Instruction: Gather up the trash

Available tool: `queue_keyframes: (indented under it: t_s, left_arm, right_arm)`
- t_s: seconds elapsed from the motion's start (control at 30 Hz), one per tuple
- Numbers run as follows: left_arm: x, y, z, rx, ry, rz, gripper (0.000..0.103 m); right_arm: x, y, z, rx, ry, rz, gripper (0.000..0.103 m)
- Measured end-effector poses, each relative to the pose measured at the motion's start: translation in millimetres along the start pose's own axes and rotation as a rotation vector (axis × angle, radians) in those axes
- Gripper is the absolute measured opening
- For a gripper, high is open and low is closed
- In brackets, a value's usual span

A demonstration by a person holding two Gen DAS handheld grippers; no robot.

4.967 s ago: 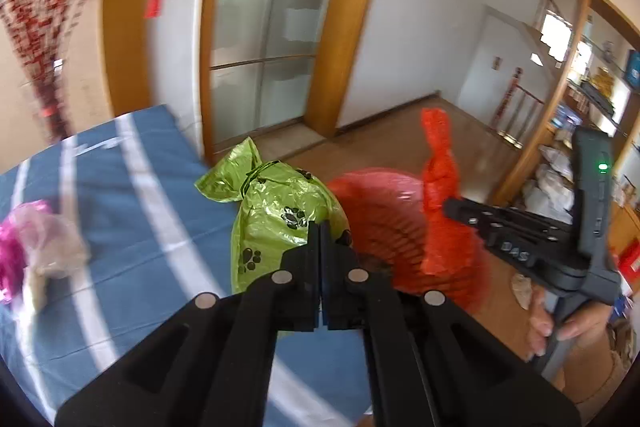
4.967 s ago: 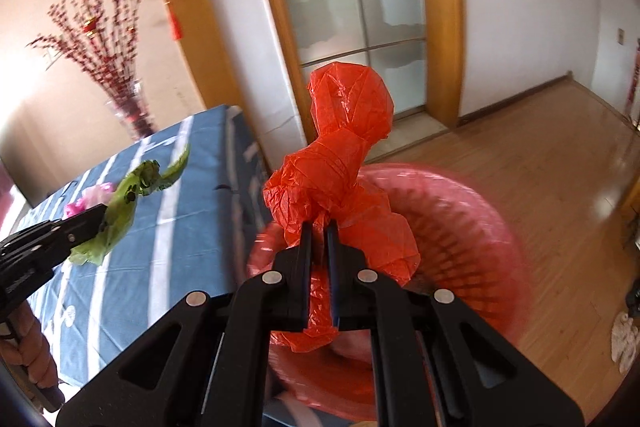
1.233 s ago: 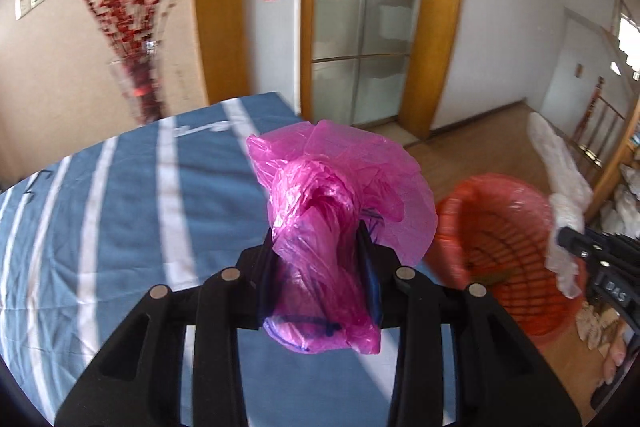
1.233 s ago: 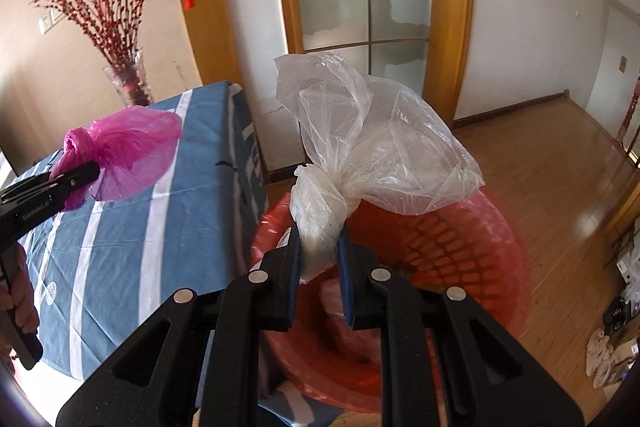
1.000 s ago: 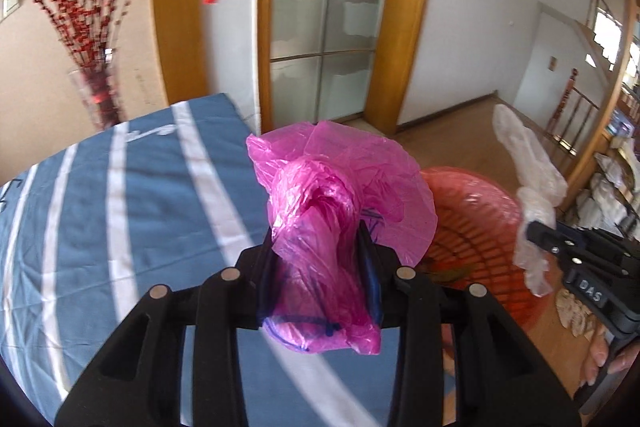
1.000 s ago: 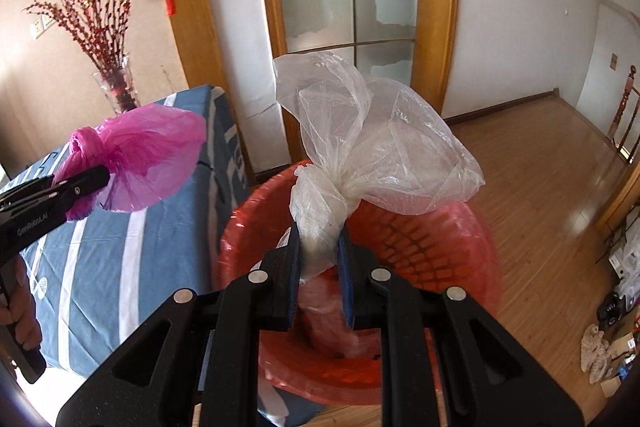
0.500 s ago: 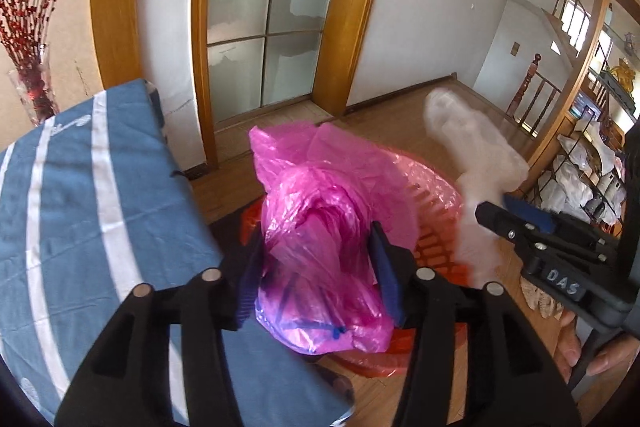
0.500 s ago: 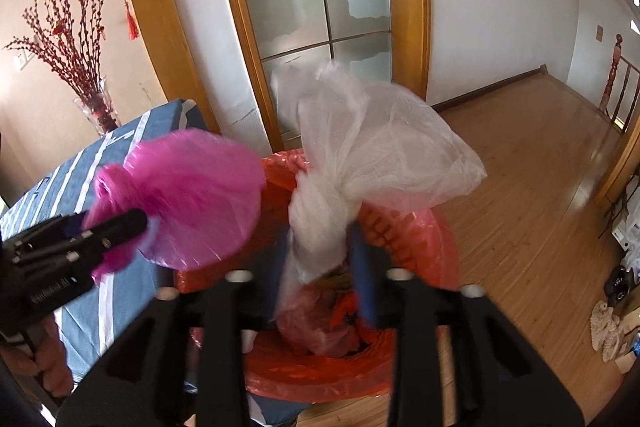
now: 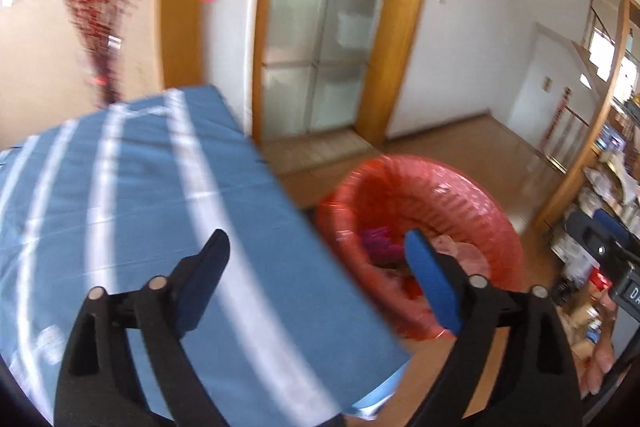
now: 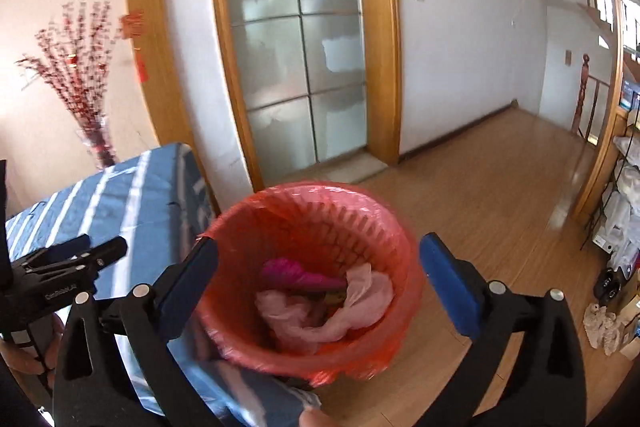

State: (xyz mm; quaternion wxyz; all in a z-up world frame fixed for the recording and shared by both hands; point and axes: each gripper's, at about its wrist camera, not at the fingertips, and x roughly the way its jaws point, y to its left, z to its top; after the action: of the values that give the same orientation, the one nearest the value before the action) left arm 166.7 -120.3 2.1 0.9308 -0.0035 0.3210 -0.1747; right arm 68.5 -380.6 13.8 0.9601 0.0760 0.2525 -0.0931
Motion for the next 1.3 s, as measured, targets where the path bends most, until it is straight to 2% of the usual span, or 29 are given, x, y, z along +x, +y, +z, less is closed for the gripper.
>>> queue_keyframes:
  t_s: [0.13, 0.27, 0.43, 0.53, 0.8, 0.93, 1.3]
  left_arm:
    - [-49, 31, -27, -0.01, -0.054, 0.133, 0.094]
    - [-95, 53, -50, -0.029, -0.102, 0.267, 0.099]
    - [-149, 59, -78, -0.025, -0.198, 0.42, 0.099]
    - [-173, 56, -92, -0.023, -0.248, 0.467, 0.099]
    - [-190, 58, -111, -0.084, -0.235, 0.434, 0.099]
    - [-194, 62, -116, -0.121, -0.232, 0.429, 0.099]
    - [-196, 65, -116, -0.137, -0.242, 0.414, 0.099]
  right_arm:
    - [-27, 28, -24, -0.017, -0.03, 0.02, 0.101]
    - [-51, 48, -43, -0.028, -0.087, -0.004, 0.101]
    - [-78, 74, -63, -0.087, -0.154, -0.072, 0.101]
    - [-87, 88, -72, -0.129, -0.154, -0.097, 0.101]
    - [-95, 90, -87, -0.101, -0.116, -0.152, 0.101]
    - [-98, 89, -90, -0.096, -0.103, -0.156, 0.101]
    - [-100, 87, -92, -0.087, -0.1, -0.149, 0.101]
